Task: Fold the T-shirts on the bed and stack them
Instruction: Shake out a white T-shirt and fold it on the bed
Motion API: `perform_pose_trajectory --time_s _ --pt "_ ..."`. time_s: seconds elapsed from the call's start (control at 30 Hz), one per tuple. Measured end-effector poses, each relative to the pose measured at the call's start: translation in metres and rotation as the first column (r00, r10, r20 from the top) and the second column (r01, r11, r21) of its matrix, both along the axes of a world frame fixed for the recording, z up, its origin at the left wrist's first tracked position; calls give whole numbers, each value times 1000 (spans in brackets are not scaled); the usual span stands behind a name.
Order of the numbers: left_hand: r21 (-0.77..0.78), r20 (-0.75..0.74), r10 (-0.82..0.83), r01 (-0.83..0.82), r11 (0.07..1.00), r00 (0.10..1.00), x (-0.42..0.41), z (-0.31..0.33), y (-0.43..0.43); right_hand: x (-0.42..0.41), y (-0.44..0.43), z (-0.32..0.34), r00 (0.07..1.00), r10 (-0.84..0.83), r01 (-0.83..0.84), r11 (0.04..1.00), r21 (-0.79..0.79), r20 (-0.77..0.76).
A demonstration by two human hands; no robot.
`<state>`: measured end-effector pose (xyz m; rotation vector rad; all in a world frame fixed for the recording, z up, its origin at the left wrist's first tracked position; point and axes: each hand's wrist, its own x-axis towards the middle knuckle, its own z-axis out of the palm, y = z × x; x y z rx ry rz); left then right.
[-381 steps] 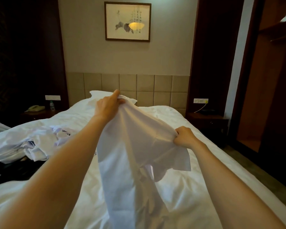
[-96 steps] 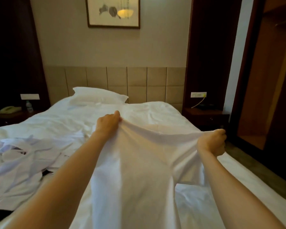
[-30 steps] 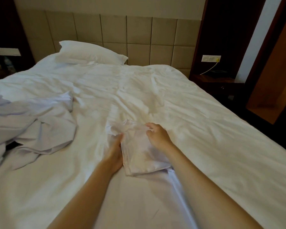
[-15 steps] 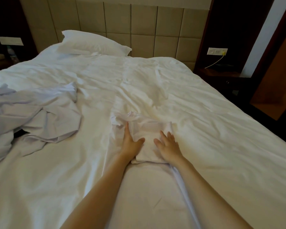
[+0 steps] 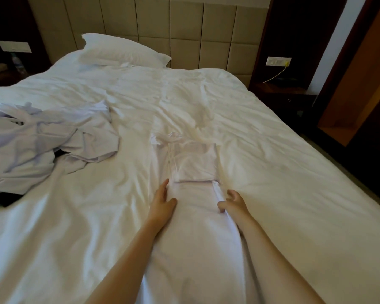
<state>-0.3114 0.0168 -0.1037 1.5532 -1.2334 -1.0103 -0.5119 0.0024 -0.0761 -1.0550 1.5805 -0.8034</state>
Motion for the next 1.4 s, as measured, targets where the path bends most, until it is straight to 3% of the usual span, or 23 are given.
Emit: perform_pose_trajectory --time_s 0.2,0.3,0.47,0.6,0.7,0.77,0.83,0.9,0.97,1.0,1.1,1.2,1.3,1.4 --pt "-17 -128 72 -75 997 989 -4 0 54 -10 63 10 973 14 -56 983 177 229" --pt "-3 -236 198 -205 979 951 -8 -1 86 -15 93 8 934 57 -147 961 236 352" --pt "64 -198 455 -452 890 868 -16 5 141 -11 126 7 920 89 -180 961 210 382" --pt "249 -142 388 -346 904 911 -8 19 164 -7 150 0 924 80 -169 962 212 374" --pt "396 7 151 -141 907 989 5 25 182 -7 163 -3 922 91 -186 956 225 376" --pt "488 -45 -8 29 872 999 11 25 195 -6 174 -5 917 116 -221 945 242 383" --pt "471 -143 -92 149 869 986 11 23 209 -6 185 -5 906 131 -244 939 243 403" --pt "391 -326 6 129 911 945 10 21 219 -7 192 -4 875 115 -231 953 196 470" --pt "369 -520 154 58 927 840 10 16 229 -9 199 -7 841 69 -174 973 149 536" --pt "383 -516 200 15 924 833 11 12 233 -9 203 -11 861 70 -160 978 137 504" --pt "416 -323 150 -2 909 935 13 1 245 -11 219 -23 948 52 -103 984 148 315" --pt "442 -314 77 74 894 946 13 0 258 -17 232 -34 950 38 -95 981 171 311" --pt "473 -260 114 23 881 959 17 -10 270 -20 250 -35 974 92 -133 973 191 208" --pt "440 -304 136 12 898 943 18 -17 285 -21 264 -34 981 24 -62 979 192 194"
